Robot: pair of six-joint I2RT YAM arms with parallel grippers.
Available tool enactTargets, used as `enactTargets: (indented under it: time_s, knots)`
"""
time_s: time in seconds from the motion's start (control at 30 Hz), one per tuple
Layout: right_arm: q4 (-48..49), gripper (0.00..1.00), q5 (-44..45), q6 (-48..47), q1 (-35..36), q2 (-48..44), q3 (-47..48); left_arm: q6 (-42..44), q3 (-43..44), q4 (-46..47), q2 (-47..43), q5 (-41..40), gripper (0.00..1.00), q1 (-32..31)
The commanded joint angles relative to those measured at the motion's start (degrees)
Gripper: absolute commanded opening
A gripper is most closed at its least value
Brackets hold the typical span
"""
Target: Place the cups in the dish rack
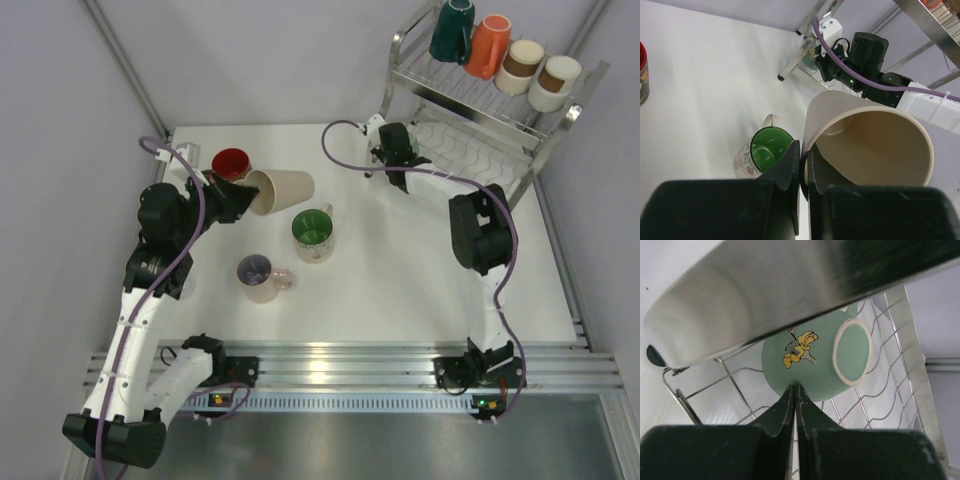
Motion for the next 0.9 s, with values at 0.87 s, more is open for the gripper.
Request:
enactTargets:
  time_s: [0.87]
  knots:
    - [-0.85, 0.00, 2.75, -3.26, -3.91, 8.20, 10.75, -0.64, 3.32, 1.25, -1.36, -0.58, 0.00, 0.14]
